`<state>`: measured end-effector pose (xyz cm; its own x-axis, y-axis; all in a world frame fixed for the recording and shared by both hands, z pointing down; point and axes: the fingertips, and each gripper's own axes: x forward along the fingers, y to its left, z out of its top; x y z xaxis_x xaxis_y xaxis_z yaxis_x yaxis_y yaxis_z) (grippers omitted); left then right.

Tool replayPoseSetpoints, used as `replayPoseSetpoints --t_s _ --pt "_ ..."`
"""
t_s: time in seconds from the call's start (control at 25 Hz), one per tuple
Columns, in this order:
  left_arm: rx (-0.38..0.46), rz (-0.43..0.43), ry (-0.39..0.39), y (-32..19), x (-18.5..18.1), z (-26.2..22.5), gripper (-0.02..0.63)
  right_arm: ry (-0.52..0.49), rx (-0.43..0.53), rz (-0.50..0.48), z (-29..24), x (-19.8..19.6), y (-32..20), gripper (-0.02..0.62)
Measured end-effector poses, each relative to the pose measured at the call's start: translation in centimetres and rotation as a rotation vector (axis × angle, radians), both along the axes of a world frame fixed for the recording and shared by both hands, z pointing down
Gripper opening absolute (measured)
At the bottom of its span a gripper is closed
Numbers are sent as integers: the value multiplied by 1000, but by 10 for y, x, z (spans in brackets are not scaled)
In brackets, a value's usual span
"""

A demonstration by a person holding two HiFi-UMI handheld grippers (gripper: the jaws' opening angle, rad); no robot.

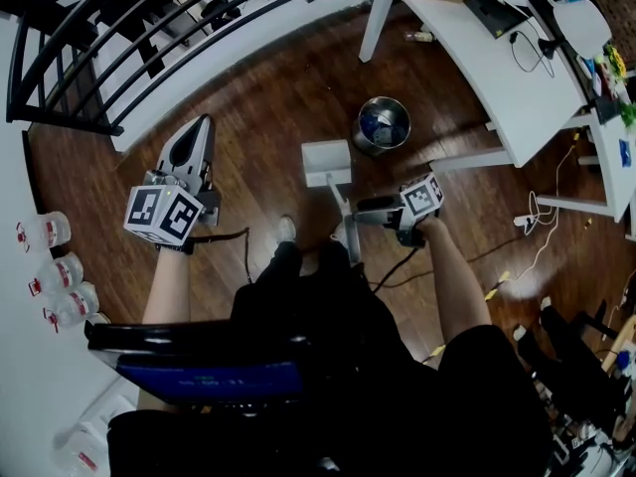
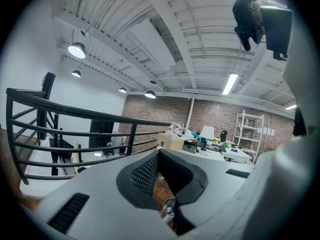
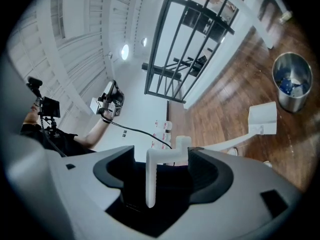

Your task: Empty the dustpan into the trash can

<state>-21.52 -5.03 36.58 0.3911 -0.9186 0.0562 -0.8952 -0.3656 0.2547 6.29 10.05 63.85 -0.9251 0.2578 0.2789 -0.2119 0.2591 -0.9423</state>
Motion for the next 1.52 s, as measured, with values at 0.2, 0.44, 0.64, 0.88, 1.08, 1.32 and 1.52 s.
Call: replayPoseSetpoints --t_s 0.2,0.44,0.64,0.88,1.08,1.32,1.52 --pt "13 11 -1 -3 2 -1 3 -4 158 112 -24 14 -33 342" --pt "70 59 -52 -5 20 -13 3 -53 509 277 -117 25 -79 272" --pt "133 120 -91 -4 48 -27 3 20 857 362 -192 17 -89 222" --pt "200 166 -82 3 71 -49 3 187 1179 438 -254 -1 -86 141" --pt "234 178 -90 9 79 -62 5 189 1264 487 -291 -16 -80 141" --pt "250 220 -74 20 93 -66 5 212 1364 512 -315 -19 -68 101" --pt "244 235 -74 24 98 -68 5 236 1457 538 -336 -23 -58 34"
